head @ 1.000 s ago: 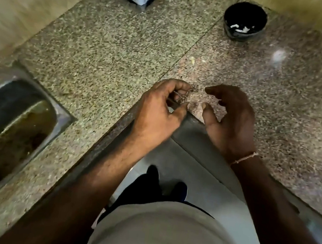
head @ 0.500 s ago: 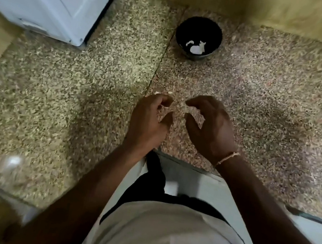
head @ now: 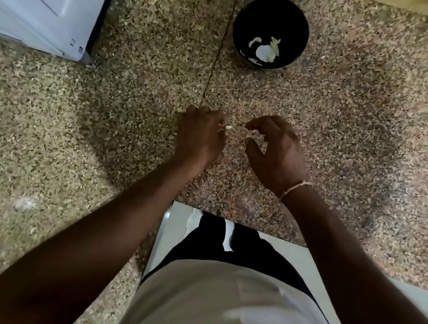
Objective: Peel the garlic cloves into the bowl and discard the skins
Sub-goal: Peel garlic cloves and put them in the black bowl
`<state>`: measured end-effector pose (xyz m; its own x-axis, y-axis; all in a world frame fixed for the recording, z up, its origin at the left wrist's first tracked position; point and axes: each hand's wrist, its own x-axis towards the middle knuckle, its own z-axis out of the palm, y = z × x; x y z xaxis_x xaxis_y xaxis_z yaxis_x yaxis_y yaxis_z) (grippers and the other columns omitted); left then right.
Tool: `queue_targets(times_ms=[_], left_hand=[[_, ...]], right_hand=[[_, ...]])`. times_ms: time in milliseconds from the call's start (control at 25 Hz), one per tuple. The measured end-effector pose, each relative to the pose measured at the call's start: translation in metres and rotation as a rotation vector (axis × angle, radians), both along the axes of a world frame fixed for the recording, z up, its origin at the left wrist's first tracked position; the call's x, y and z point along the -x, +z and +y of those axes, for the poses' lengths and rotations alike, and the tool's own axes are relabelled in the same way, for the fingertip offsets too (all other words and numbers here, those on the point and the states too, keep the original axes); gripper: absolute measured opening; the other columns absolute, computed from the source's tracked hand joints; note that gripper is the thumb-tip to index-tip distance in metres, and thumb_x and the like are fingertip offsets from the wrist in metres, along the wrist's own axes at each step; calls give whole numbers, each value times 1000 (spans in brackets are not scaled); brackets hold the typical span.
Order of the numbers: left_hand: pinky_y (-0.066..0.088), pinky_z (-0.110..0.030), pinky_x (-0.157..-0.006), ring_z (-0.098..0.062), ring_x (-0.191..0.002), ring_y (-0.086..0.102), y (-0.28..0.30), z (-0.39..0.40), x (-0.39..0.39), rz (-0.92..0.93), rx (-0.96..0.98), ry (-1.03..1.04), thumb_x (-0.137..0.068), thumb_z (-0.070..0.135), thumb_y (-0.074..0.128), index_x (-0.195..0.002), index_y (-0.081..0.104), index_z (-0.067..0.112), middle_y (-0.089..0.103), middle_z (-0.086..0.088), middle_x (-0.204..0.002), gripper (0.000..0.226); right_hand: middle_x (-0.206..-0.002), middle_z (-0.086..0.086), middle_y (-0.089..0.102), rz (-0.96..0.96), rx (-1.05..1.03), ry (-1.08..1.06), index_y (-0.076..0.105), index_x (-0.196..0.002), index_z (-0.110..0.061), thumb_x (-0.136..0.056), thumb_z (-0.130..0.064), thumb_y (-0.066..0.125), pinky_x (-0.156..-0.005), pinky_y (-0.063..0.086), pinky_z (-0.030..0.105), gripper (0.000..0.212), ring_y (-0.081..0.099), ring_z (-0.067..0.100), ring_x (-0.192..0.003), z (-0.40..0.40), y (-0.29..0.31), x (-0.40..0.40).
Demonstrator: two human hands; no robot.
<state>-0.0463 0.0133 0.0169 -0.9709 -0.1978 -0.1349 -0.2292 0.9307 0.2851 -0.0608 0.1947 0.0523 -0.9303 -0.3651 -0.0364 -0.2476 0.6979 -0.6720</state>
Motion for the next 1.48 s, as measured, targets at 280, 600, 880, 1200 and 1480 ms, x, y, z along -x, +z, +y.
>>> queue_targets(times_ms=[280, 600, 880, 1200, 1480], left_hand=[[39, -45, -97, -26, -112, 54, -10, -1, 7, 31, -2, -59, -100, 33, 60, -106, 73, 26, 72, 3, -106, 16], [39, -36, -92, -18, -103, 53, 14, 9, 26, 173, -226, 7, -98, 21, 69, -106, 69, 18, 72, 3, -103, 9], [44, -32, -78, -16, -99, 47, 45, 20, 103, 319, -281, 18, -92, 19, 76, -105, 70, 20, 71, 3, -99, 14], [41, -29, -79, -14, -99, 45, 52, 14, 109, 292, -333, 16, -92, 11, 75, -105, 72, 16, 53, 13, -89, 15], [55, -36, -82, -19, -99, 63, 27, -18, 12, 145, -406, 180, -92, 10, 75, -103, 73, 16, 69, 7, -99, 13]], right_hand=[[-119, 4, 65, -29, 4, 6, 69, -119, -16, -92, -19, 68, -89, 55, 43, 27, 62, 22, -109, 0, -13, 19], [-119, 1, 65, 22, 34, -54, 70, -118, -18, -92, -21, 68, -87, 56, 42, 27, 63, 19, -104, 6, -6, 51], [-115, 4, 66, 85, 78, -152, 72, -117, -17, -88, -24, 69, -85, 57, 46, 29, 65, 22, -101, 3, 14, 109], [-117, 10, 68, 88, 61, -137, 71, -116, -10, -88, -19, 69, -87, 56, 48, 29, 66, 28, -104, -6, 12, 121], [-116, 6, 67, 4, 52, 36, 69, -118, -15, -92, -21, 68, -84, 57, 44, 27, 65, 23, -101, -24, -11, 61]])
